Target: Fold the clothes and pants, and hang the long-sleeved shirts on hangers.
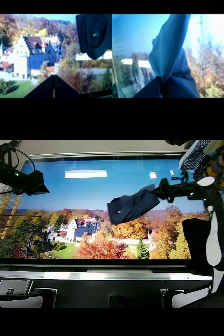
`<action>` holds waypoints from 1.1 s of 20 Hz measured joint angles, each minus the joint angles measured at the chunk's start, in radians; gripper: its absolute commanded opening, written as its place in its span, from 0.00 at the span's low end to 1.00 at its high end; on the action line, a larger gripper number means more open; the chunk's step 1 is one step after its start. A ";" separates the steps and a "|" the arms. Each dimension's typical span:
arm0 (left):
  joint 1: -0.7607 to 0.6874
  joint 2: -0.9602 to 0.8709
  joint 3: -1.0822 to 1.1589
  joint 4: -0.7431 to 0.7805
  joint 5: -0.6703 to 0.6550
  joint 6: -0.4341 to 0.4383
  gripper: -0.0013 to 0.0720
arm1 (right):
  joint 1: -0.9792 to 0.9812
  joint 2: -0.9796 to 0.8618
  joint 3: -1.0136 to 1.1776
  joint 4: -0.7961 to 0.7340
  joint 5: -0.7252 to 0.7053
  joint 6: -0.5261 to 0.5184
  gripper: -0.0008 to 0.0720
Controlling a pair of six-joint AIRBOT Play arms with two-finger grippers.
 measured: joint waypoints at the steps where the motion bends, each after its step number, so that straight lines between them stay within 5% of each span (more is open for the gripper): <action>1: 0.000 0.000 0.000 0.000 0.000 0.000 0.04 | -0.023 0.002 0.047 -0.020 0.004 0.034 0.05; 15: 0.000 0.000 0.000 0.000 0.000 0.001 0.04 | -0.399 0.088 0.346 -0.377 0.083 0.507 0.05; 22: 0.000 0.000 0.000 0.000 0.000 0.001 0.04 | -0.513 0.155 0.351 -0.546 0.231 0.629 0.05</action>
